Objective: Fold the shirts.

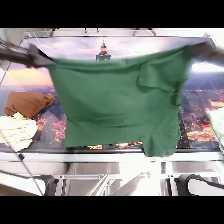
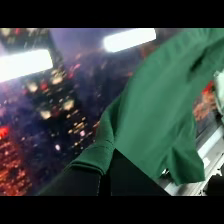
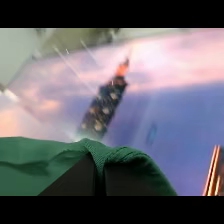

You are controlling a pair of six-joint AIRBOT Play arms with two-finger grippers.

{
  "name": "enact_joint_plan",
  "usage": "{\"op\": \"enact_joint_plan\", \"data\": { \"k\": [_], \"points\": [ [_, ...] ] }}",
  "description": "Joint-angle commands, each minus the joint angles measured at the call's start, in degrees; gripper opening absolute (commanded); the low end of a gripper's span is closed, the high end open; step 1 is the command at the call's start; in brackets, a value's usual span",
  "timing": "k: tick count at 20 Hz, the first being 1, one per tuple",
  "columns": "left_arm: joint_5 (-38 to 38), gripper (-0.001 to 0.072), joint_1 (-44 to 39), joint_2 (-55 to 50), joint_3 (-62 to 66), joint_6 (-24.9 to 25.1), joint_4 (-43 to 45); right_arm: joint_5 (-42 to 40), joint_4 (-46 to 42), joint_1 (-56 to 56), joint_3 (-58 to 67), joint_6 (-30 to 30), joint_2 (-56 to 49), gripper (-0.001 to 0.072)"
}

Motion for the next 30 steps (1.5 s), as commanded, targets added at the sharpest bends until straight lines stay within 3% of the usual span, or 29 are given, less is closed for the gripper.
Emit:
{"op": "enact_joint_plan", "data": {
  "k": [1,3,6,12,15,24,25,26,27,28,30],
  "points": [
    [1.49,0.0019,-1.75,-17.42,5.75,-0.83,0.37,-7.08,3.72,4.04,0.13,-4.04,-15.58,0.0019],
    [1.62,0.0019,-1.31,-24.0,11.15,-1.05,-1.03,-6.95,9.49,3.45,1.55,-6.25,-21.35,0.0019],
    [1.33,0.0018,-0.35,-26.86,10.86,-1.4,-1.11,-3.1,9.44,1.16,2.27,-6.4,-24.55,0.0019],
    [-9.68,0.0017,3.08,-23.02,1.07,-0.94,-0.92,14.16,-4.33,-7.23,2.25,-3.19,-24.48,0.0019],
    [-10.36,0.0016,3.58,-22.21,-2.58,-2.93,-0.52,15.58,-10.88,-8.66,2.14,-0.66,-24.59,0.002],
    [-12.28,0.0017,2.03,-22.25,-8.76,-5.27,6.69,17.42,-17.44,-6.23,2.12,2.54,-26.91,0.0021],
    [-13.18,0.0082,2.03,-22.23,-8.74,-5.9,7.02,17.88,-18.58,-6.34,2.14,3.63,-26.77,0.0067],
    [-13.81,0.0331,2.05,-22.23,-8.74,-6.62,6.99,18.56,-20.02,-6.6,2.16,5.22,-26.25,0.025],
    [-14.08,0.0547,2.29,-22.05,-8.74,-7.82,6.95,19.3,-21.46,-6.93,2.19,6.23,-25.46,0.0298],
    [-13.75,0.0682,2.64,-21.68,-8.74,-8.68,6.88,19.5,-23.85,-7.39,2.19,8.02,-24.11,0.0299],
    [-13.38,0.0688,3.85,-19.58,-8.74,-9.03,6.8,19.39,-28.59,-8.92,2.19,10.84,-20.24,0.0299]
  ]
}}
